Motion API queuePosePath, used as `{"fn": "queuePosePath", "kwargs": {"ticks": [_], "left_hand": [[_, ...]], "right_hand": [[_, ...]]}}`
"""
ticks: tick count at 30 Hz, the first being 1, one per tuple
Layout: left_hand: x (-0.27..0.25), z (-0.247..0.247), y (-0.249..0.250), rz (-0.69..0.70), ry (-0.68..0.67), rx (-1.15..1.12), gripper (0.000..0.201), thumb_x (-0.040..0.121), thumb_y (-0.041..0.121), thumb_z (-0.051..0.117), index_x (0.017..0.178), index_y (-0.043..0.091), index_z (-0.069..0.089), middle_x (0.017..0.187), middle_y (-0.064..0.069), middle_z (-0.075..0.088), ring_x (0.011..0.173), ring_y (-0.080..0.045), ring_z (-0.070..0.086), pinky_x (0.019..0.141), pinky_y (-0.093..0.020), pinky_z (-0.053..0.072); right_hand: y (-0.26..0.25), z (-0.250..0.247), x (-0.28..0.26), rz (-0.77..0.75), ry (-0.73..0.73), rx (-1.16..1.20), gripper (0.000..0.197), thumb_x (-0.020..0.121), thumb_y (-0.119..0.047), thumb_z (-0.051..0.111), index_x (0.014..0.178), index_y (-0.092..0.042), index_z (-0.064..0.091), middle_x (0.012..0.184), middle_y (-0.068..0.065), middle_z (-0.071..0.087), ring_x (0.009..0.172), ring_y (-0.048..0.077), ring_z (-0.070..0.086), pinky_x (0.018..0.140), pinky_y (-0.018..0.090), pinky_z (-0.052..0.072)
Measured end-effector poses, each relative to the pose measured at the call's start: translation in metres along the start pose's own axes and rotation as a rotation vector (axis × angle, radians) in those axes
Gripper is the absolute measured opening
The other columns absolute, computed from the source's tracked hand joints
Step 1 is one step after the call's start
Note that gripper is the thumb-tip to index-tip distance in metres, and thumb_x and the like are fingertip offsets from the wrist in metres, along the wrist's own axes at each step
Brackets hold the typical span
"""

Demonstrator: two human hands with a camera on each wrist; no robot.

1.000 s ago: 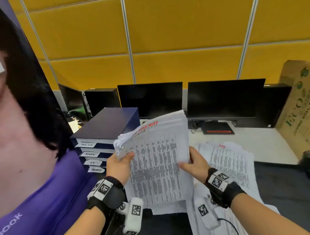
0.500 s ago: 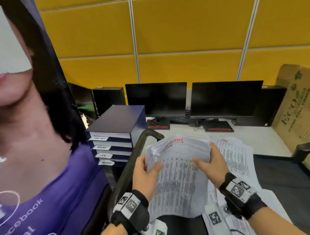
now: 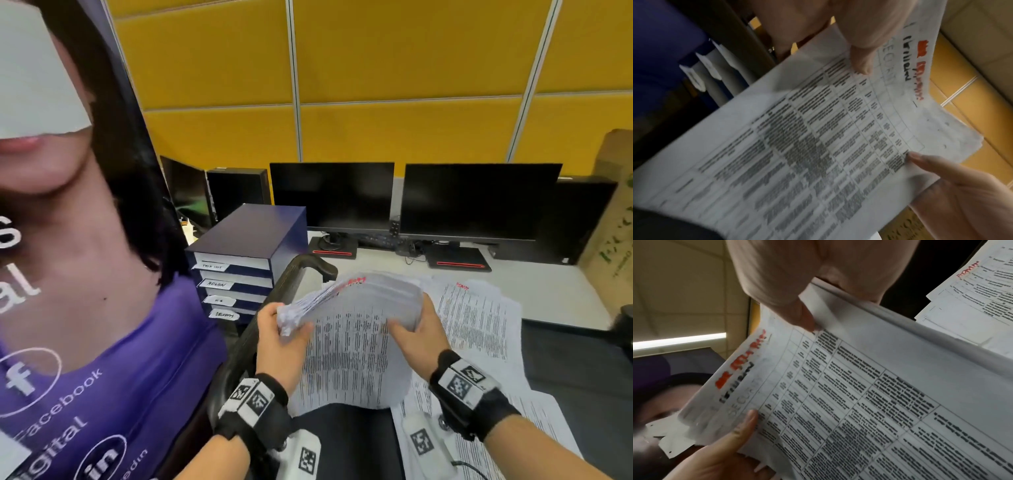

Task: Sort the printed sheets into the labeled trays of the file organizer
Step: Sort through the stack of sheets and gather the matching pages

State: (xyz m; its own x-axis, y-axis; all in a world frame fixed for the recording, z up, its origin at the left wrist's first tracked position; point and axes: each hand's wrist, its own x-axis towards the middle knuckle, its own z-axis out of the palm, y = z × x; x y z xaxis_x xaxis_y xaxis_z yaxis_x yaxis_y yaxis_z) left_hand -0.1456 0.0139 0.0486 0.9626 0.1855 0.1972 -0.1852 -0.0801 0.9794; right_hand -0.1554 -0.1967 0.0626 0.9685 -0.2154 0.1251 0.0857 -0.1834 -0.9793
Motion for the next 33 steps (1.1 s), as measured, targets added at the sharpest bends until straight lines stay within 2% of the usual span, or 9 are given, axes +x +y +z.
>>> {"fn": "queuePosePath", "kwargs": {"ticks": [2, 4, 10, 14, 16, 19, 24, 28, 33], "left_hand": [[0.01, -0.005, 0.006, 0.039, 0.014, 0.022, 0.05, 0.08, 0.007, 0.072, 0.116, 0.024, 0.041, 0.102, -0.001, 0.06, 0.092, -0.018, 0.064, 0.081, -0.038, 0.056], [0.018, -0.009, 0.011, 0.094, 0.0, 0.073, 0.047, 0.079, 0.012, 0.074, 0.113, 0.027, 0.046, 0.1, 0.004, 0.061, 0.09, -0.015, 0.064, 0.078, -0.037, 0.056], [0.031, -0.013, 0.015, 0.177, -0.072, 0.149, 0.01, 0.091, 0.028, 0.058, 0.095, 0.034, 0.053, 0.097, 0.002, 0.062, 0.09, -0.017, 0.063, 0.071, -0.029, 0.054], [0.038, -0.012, 0.022, 0.197, -0.074, 0.167, 0.013, 0.094, 0.023, 0.054, 0.094, 0.036, 0.053, 0.098, 0.005, 0.061, 0.088, -0.007, 0.062, 0.067, -0.019, 0.051], [0.044, -0.013, 0.024, 0.285, -0.047, 0.27, 0.02, 0.092, 0.017, 0.057, 0.091, 0.037, 0.054, 0.098, 0.01, 0.058, 0.09, -0.002, 0.058, 0.071, -0.015, 0.049], [0.05, -0.017, 0.022, 0.441, -0.022, 0.354, 0.019, 0.084, 0.007, 0.067, 0.086, 0.025, 0.063, 0.099, 0.014, 0.059, 0.096, 0.002, 0.056, 0.082, -0.01, 0.046], [0.053, -0.023, 0.026, 0.299, -0.127, 0.188, 0.024, 0.076, 0.001, 0.073, 0.071, 0.024, 0.069, 0.1, 0.01, 0.065, 0.092, 0.002, 0.061, 0.078, -0.013, 0.049], [0.064, -0.024, 0.026, 0.17, -0.063, 0.074, 0.024, 0.082, 0.0, 0.066, 0.069, 0.02, 0.063, 0.098, 0.005, 0.064, 0.09, -0.011, 0.061, 0.08, -0.024, 0.047], [0.072, -0.029, 0.02, 0.104, -0.003, 0.04, 0.033, 0.086, 0.001, 0.06, 0.066, 0.026, 0.058, 0.097, 0.002, 0.063, 0.092, -0.022, 0.059, 0.084, -0.038, 0.049]], "right_hand": [[0.0, -0.003, 0.007, 0.019, -0.006, 0.004, 0.049, 0.087, -0.004, 0.059, 0.129, -0.022, 0.042, 0.107, -0.008, 0.06, 0.09, -0.001, 0.059, 0.072, 0.021, 0.054], [-0.002, -0.004, 0.009, 0.018, -0.027, -0.006, 0.043, 0.088, -0.006, 0.059, 0.125, -0.022, 0.045, 0.103, -0.011, 0.06, 0.089, -0.001, 0.057, 0.067, 0.016, 0.049], [-0.004, -0.005, 0.016, -0.003, -0.046, 0.0, 0.037, 0.089, -0.012, 0.06, 0.12, -0.028, 0.048, 0.106, -0.01, 0.061, 0.097, 0.005, 0.06, 0.074, 0.02, 0.049], [-0.007, -0.003, 0.02, -0.026, -0.064, -0.015, 0.031, 0.091, -0.015, 0.058, 0.115, -0.033, 0.049, 0.104, -0.015, 0.062, 0.097, 0.0, 0.059, 0.081, 0.024, 0.05], [-0.007, -0.002, 0.023, -0.029, -0.067, -0.026, 0.029, 0.092, -0.014, 0.056, 0.113, -0.033, 0.05, 0.102, -0.016, 0.062, 0.095, -0.001, 0.059, 0.081, 0.024, 0.05], [-0.006, 0.0, 0.026, -0.023, -0.044, -0.021, 0.028, 0.093, -0.011, 0.054, 0.115, -0.028, 0.051, 0.098, -0.018, 0.061, 0.089, -0.004, 0.057, 0.074, 0.016, 0.046], [-0.005, 0.0, 0.031, -0.011, 0.0, -0.03, 0.025, 0.092, -0.009, 0.054, 0.112, -0.024, 0.053, 0.094, -0.015, 0.062, 0.089, 0.005, 0.06, 0.067, 0.012, 0.043], [-0.007, 0.003, 0.032, -0.027, -0.014, -0.045, 0.024, 0.093, -0.009, 0.053, 0.108, -0.027, 0.054, 0.096, -0.017, 0.062, 0.091, -0.003, 0.058, 0.069, 0.011, 0.043], [-0.005, 0.003, 0.032, -0.016, -0.02, -0.026, 0.025, 0.093, -0.008, 0.052, 0.105, -0.03, 0.055, 0.098, -0.017, 0.065, 0.094, -0.004, 0.059, 0.077, 0.015, 0.046]]}}
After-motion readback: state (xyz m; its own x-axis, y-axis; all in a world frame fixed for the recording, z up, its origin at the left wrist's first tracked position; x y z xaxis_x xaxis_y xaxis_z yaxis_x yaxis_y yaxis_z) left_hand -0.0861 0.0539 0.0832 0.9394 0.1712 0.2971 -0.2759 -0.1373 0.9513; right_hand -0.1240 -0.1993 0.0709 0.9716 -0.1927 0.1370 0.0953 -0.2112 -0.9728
